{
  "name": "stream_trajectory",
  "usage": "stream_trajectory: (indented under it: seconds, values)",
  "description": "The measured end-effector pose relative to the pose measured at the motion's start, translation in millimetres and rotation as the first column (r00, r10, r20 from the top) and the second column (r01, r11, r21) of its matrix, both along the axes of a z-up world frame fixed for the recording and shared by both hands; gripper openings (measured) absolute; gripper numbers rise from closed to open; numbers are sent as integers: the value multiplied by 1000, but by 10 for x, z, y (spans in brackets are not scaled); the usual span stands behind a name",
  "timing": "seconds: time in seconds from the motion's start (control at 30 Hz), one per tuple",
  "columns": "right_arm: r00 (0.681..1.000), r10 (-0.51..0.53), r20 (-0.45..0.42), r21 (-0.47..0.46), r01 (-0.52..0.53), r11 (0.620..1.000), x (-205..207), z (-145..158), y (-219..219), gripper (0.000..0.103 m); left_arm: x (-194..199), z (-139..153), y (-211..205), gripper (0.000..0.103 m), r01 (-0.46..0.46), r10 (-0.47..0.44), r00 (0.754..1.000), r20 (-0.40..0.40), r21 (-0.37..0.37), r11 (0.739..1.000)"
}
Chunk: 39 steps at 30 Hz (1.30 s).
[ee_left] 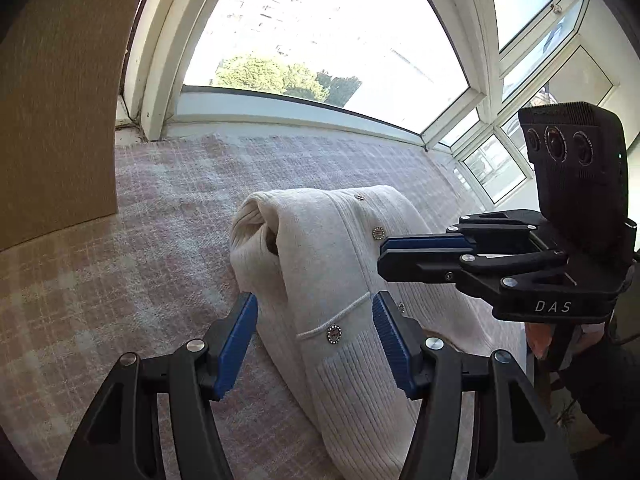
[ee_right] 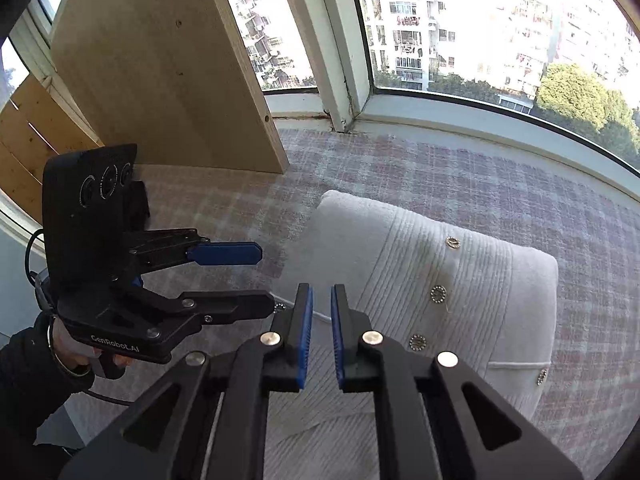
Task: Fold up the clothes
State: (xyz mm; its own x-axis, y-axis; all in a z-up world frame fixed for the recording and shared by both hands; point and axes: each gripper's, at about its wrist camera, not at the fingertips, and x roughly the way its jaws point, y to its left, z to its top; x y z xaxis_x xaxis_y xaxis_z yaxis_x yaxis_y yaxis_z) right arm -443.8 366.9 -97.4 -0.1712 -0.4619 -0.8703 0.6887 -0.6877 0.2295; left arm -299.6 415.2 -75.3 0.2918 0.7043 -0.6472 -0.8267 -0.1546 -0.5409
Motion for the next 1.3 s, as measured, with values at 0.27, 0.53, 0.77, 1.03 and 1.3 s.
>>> stream_trajectory:
  seconds: [0.27, 0.53, 0.77, 1.03, 1.3]
  values:
    - [999, -8, 40, 40, 7, 999, -254, -207, -177, 20, 44, -112, 240, 54, 168, -167, 985, -45, 15, 986]
    - [992, -42, 122, 19, 40, 999, -601, -263, -169, 20, -145, -219, 432, 58, 230, -239, 965, 108, 84, 969]
    - [977, -60, 204, -4, 62, 998, -853, -390, -218, 20, -42, -332, 541, 66, 257, -267, 948, 171, 83, 963]
    - [992, -9, 126, 3, 9, 1000, -713, -541, -357, 21, -214, -115, 200, 65, 187, -191, 976, 102, 45, 981]
    - [989, -146, 3, -58, 146, 988, -861, 86, 436, 21, -51, 305, 512, 65, 193, -192, 981, -13, 55, 980]
